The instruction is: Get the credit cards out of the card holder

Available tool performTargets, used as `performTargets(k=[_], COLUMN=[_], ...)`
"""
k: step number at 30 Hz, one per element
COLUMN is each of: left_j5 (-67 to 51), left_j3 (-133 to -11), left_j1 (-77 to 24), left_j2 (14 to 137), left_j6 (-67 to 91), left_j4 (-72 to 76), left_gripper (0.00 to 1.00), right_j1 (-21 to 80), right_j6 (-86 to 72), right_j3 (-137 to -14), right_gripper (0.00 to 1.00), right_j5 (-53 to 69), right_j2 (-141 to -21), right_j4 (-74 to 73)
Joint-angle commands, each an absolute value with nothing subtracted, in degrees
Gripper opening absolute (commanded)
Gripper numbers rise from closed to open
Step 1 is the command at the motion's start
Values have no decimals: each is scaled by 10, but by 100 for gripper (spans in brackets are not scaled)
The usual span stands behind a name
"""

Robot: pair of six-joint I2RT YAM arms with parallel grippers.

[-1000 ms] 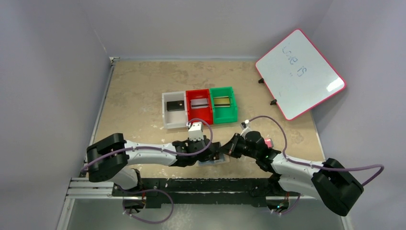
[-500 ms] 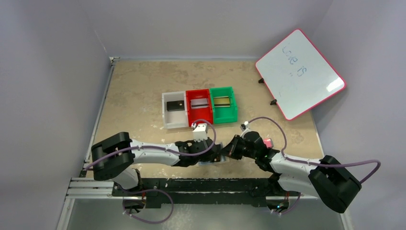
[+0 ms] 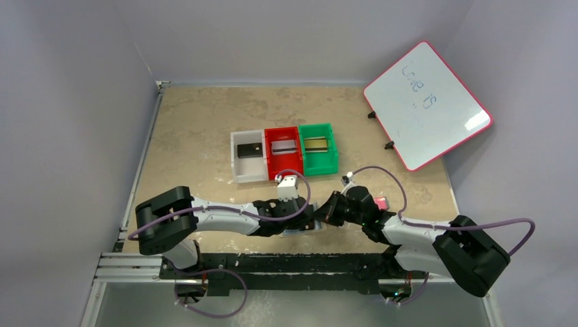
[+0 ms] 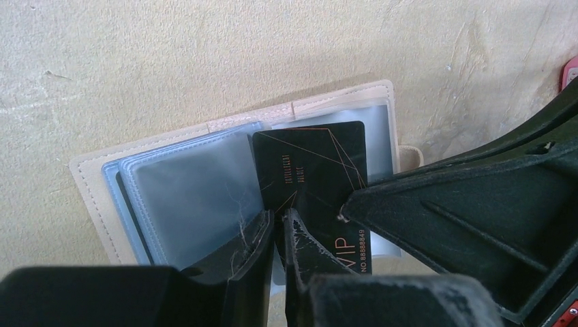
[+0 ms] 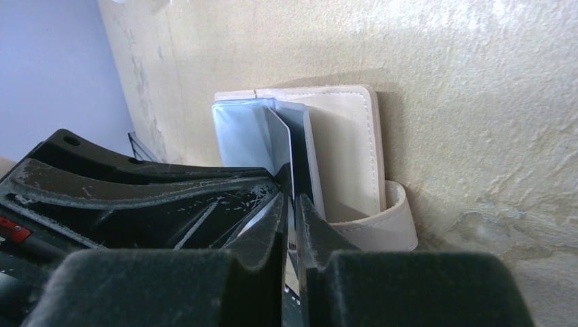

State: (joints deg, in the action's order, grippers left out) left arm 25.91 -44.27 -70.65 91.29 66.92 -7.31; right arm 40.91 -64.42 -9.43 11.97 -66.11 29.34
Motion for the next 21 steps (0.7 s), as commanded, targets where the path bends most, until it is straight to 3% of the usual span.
performTargets(k=[1, 10, 18, 21], left_j5=[259, 265, 282, 296], left_j3=[-440, -437, -432, -432], left_j1=[-711, -710, -711, -711], left_j2=[926, 917, 896, 883], left_j6=[672, 674, 678, 679], left_j4=[-117, -117, -117, -126], left_gripper=[10, 10, 11, 17], right_j1=[410, 410, 410, 410], right_j6=[-639, -630, -610, -597], right_j3=[-105, -107, -124, -135], right_gripper=[11, 10, 0, 0], right_j5=[144, 155, 153, 127], right_j2=[-660, -677, -672, -643], right_j4=[339, 355, 327, 274])
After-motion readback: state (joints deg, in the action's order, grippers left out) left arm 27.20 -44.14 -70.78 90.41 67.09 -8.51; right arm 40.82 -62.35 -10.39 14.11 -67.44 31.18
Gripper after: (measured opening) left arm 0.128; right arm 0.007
